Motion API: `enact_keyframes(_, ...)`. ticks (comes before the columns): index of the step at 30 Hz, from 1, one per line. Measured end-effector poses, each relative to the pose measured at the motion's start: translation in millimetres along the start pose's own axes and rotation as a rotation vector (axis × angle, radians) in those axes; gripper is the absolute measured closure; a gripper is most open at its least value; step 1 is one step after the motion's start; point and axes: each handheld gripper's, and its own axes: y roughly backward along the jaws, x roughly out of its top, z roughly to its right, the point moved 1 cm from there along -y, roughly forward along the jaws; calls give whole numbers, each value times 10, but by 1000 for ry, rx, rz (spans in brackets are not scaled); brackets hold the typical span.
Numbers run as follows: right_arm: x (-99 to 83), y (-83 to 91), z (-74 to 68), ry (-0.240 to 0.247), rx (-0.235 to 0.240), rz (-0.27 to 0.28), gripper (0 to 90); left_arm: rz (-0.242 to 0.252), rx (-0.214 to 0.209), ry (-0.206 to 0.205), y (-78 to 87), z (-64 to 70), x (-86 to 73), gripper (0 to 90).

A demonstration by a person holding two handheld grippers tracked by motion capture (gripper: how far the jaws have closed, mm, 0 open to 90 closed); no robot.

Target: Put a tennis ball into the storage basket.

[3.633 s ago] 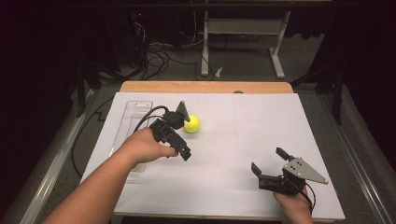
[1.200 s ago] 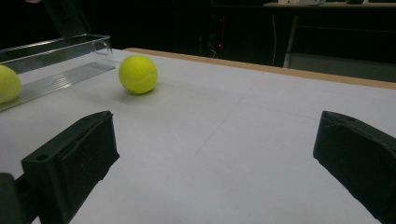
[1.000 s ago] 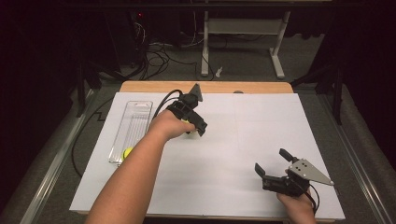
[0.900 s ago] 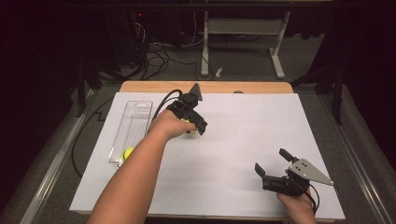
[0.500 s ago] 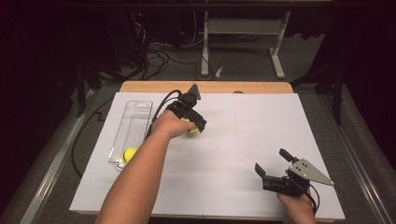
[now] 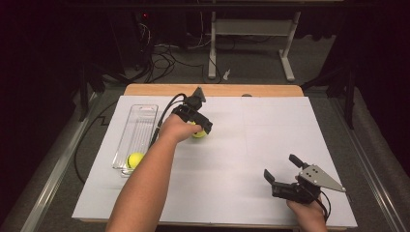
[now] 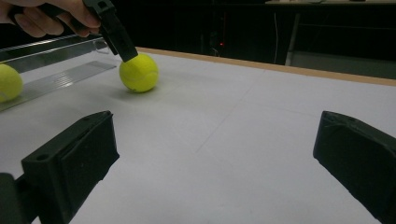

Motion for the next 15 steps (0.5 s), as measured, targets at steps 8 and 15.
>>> enact_keyframes(8,-4,5,6,-3,0,0,3,20,-18,10,-92,-83,15,18)
enact_keyframes(15,-5,-1,3,-1,2,-1,4,18,-20,27,-180,-126,23,41)
